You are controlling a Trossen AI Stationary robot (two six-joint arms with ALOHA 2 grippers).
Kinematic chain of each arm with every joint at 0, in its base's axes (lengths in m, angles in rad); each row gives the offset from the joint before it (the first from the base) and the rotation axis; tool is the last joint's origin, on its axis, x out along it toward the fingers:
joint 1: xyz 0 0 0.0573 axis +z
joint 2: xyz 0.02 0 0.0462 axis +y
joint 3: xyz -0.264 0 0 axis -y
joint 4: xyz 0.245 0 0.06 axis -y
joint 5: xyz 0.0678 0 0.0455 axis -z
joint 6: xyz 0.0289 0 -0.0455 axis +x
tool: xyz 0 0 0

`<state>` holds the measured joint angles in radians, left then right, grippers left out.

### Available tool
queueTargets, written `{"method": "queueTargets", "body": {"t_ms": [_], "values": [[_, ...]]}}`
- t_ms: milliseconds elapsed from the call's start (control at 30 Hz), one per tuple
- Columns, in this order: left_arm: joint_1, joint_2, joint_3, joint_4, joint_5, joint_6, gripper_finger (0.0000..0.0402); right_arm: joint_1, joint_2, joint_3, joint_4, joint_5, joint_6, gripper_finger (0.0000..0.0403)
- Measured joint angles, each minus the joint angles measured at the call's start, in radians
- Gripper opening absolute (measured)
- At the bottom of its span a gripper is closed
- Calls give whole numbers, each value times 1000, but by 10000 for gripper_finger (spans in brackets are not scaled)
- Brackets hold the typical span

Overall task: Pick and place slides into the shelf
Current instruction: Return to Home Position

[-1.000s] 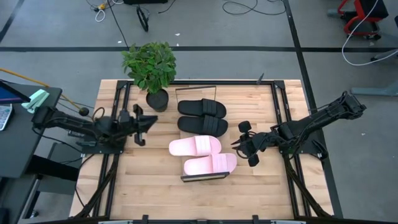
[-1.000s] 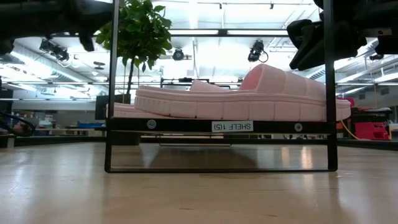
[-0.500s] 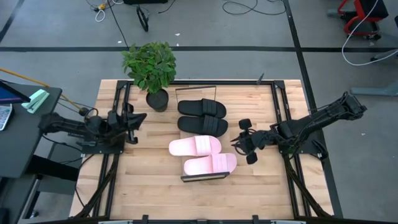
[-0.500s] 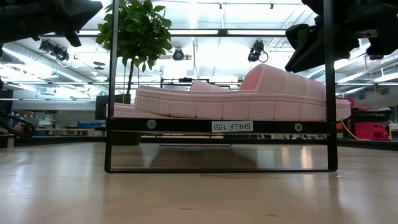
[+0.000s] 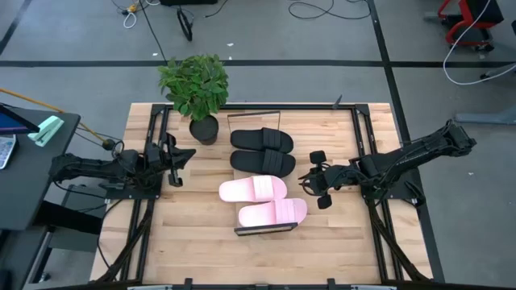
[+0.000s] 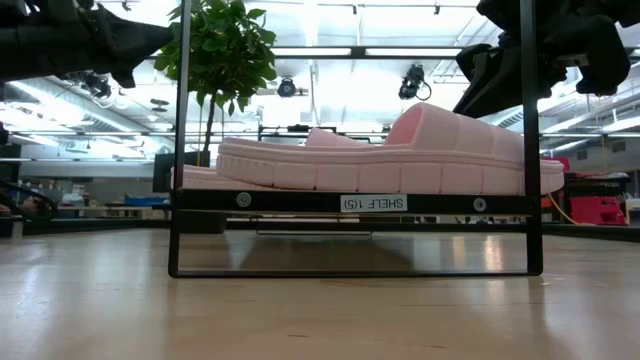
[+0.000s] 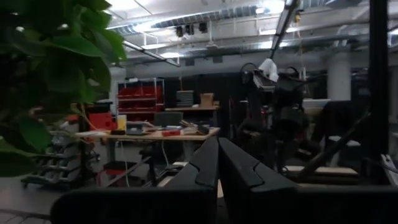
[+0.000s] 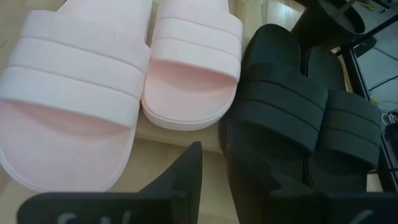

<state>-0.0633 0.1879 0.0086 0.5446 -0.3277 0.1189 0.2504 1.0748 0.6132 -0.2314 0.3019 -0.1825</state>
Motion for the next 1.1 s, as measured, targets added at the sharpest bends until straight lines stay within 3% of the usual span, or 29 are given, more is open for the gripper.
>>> {"method": "queueTargets", "body": {"t_ms": [167,433,700,900,1000,1100], "values": [[58,0,-1,-22,116,-40,14,0,0,0,0,0,8,80],[96,-59,-1,21,120,-45,15,0,0,0,0,-1,8,80],[95,-185,-1,-132,118,-55,28,0,0,0,0,-4,8,80],[95,-182,-1,-276,103,-110,10,0,-2,0,-9,1,7,79],[95,-182,-1,-309,101,-160,5,-8,-12,0,-39,4,-7,62],[95,-182,-1,-311,101,-186,10,-43,-34,0,-70,-18,-32,19]]}}
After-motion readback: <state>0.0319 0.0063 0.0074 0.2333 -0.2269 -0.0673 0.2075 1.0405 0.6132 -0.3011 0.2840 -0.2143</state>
